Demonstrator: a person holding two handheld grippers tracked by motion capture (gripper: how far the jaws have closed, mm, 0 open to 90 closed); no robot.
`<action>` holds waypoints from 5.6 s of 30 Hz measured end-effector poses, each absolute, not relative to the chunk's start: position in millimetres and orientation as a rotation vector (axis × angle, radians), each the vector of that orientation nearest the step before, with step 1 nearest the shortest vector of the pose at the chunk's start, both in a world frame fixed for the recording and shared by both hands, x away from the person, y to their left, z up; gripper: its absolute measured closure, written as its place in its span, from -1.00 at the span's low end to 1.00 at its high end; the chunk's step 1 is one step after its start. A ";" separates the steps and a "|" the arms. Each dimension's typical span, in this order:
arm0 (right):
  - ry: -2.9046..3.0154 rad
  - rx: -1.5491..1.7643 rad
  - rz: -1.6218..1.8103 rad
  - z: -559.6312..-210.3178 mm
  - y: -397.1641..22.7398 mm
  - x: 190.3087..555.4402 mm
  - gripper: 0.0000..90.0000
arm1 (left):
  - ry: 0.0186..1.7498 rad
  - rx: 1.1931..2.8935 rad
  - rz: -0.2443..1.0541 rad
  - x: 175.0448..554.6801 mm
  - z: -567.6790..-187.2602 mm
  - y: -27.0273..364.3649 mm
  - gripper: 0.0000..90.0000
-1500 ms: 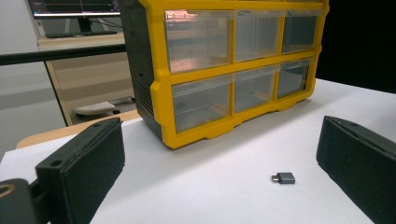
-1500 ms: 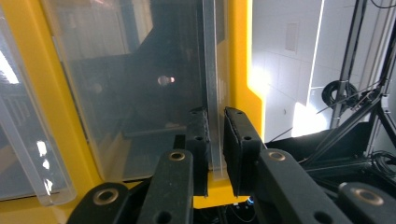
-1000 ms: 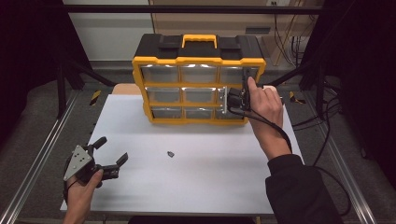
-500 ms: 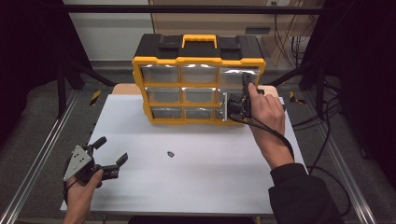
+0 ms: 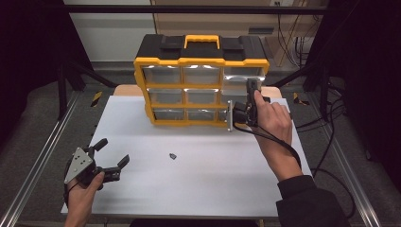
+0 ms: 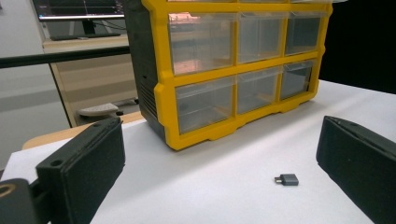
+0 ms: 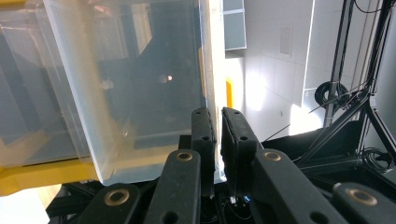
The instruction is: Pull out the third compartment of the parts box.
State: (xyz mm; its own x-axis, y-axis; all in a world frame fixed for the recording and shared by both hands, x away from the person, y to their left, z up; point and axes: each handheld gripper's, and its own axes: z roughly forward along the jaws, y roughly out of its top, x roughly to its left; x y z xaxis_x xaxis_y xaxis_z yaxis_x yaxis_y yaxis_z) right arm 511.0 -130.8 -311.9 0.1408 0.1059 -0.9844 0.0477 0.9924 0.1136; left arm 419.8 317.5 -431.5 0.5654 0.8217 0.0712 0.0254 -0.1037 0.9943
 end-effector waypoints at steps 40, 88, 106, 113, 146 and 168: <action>1.450 0.150 0.076 -309.2 -129.6 469.1 0.85 | 0.753 1.524 0.802 418.1 -429.9 319.9 -0.97; 1.435 0.139 0.076 -320.3 -125.4 446.3 0.81 | 0.749 1.535 0.796 418.4 -430.6 318.8 -0.97; 1.448 0.207 0.145 -318.9 -127.8 447.4 0.61 | 0.759 1.533 0.799 418.3 -431.3 320.3 -0.97; 1.445 0.252 0.222 -319.7 -122.4 437.9 0.55 | 0.761 1.532 0.799 418.6 -431.4 320.7 -0.97; 1.511 0.295 0.492 -339.8 -74.4 432.7 0.56 | 0.766 1.536 0.806 418.5 -431.8 321.3 -0.97; 1.768 0.518 0.785 -362.5 -37.6 449.8 -0.19 | 0.765 1.543 0.804 418.3 -431.5 319.7 -0.98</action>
